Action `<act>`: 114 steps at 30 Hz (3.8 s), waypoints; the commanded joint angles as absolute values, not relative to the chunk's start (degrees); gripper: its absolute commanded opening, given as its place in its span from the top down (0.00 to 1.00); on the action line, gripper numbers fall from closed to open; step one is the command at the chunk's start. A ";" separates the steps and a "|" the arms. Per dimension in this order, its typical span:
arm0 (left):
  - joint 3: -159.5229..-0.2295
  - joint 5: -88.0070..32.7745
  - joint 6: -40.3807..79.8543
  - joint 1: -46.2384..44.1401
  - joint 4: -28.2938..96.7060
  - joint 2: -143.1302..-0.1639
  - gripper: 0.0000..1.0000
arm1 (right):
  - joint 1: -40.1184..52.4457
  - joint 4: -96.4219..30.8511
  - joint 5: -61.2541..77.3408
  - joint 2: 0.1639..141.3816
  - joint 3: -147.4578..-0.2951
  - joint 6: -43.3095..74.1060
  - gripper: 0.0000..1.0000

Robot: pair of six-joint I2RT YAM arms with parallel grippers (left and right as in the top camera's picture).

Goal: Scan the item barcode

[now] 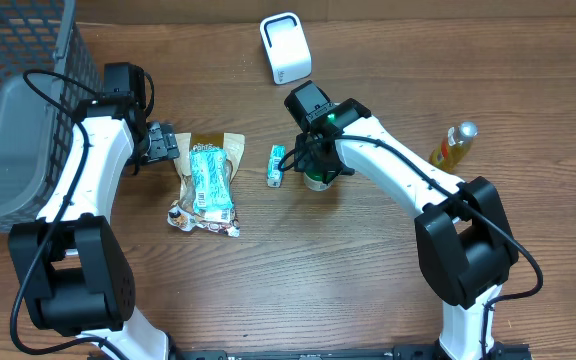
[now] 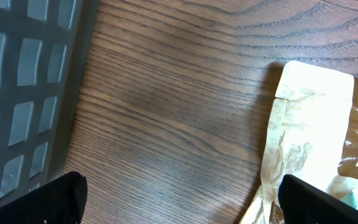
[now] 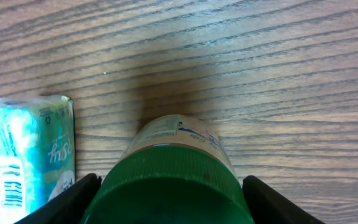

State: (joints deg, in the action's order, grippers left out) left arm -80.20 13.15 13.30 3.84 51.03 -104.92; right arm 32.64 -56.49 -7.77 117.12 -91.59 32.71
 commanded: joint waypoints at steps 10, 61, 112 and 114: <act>-80.51 13.91 13.08 3.62 50.94 -104.88 0.00 | 32.40 -60.40 -7.88 117.14 -93.06 32.86 0.37; -80.51 13.91 13.08 3.62 50.92 -104.88 0.00 | 32.38 -60.49 -4.69 117.14 -93.06 32.93 0.11; -80.51 13.91 13.08 3.62 50.92 -104.88 0.00 | 32.38 -57.32 -10.59 117.14 -93.01 32.91 0.00; -80.51 13.91 13.08 3.62 50.92 -104.88 0.00 | 32.38 -57.34 -10.76 117.14 -93.01 32.91 0.00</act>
